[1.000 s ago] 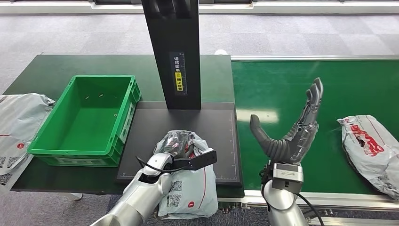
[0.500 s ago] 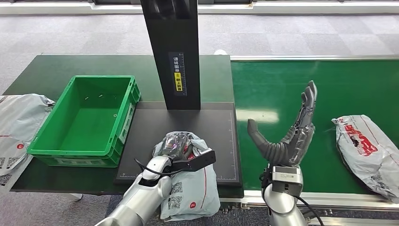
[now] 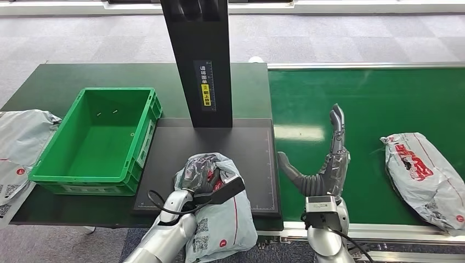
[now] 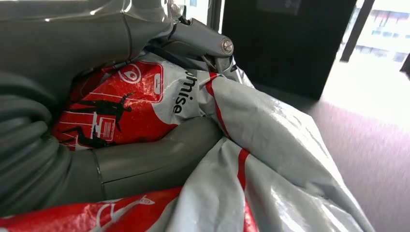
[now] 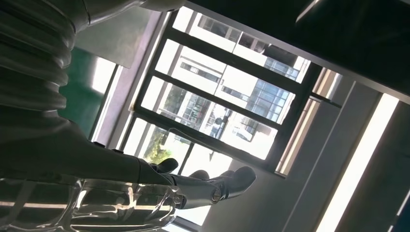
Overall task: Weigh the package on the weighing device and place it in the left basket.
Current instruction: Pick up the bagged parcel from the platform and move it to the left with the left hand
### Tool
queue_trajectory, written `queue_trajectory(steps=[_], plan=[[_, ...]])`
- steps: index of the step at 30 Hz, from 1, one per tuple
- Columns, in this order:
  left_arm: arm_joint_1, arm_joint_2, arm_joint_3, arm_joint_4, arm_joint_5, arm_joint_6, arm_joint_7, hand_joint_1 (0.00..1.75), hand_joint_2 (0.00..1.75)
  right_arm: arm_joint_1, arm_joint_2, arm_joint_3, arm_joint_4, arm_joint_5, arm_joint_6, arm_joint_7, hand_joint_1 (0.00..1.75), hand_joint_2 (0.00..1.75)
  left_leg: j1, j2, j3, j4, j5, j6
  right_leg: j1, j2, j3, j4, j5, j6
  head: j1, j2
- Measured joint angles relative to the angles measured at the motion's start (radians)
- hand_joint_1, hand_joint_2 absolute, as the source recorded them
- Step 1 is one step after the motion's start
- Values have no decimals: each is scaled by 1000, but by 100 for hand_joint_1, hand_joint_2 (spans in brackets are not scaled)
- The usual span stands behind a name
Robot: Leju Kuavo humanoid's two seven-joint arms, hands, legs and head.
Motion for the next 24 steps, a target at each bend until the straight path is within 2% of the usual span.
queue_trajectory(steps=[3, 6, 12, 14, 17, 21, 24], plan=[[41, 2, 17, -44, 76, 91, -96, 175, 175, 14, 0, -13, 0, -7, 21, 0, 0, 175, 0, 2, -5, 0, 1, 0, 0, 2, -6, 1, 1, -1, 0, 0], [77, 5, 25, -88, 138, 140, -164, 175, 175, 22, 0, -25, 0, -8, 31, 0, 0, 175, 0, 3, -11, 1, 1, -1, 0, 2, -12, 1, 2, 0, 0, 0], [112, 6, 28, -137, 168, 160, -189, 175, 175, 26, 0, -32, 0, -9, 35, -1, 0, 175, 0, 3, -17, 1, 1, 0, 0, 2, -18, 1, 2, 0, 0, 0], [124, 8, 29, -156, 200, 190, -227, 175, 175, 28, 0, -33, 0, -15, 39, -4, 0, 175, 0, 4, -18, 1, 1, 0, 0, 3, -20, 1, 2, 0, 0, 0], [155, 10, 40, -211, 277, 236, -343, 175, 175, 37, 0, -36, 1, -31, 41, -15, 0, 175, 0, 4, -20, 1, 1, 0, 0, 3, -22, 1, 2, 0, 0, 0], [197, 4, 90, -317, 343, 246, -528, 175, 175, 58, 0, -45, 2, -47, 38, -31, 0, 175, 0, 4, -22, 1, 1, -1, 0, 3, -24, 1, 2, 0, 0, 0], [217, 3, 127, -392, 379, 246, -599, 175, 175, 75, 0, -49, 2, -58, 32, -41, 0, 175, 0, 4, -22, 1, 1, -1, 0, 4, -24, 1, 2, 0, 0, 0]])
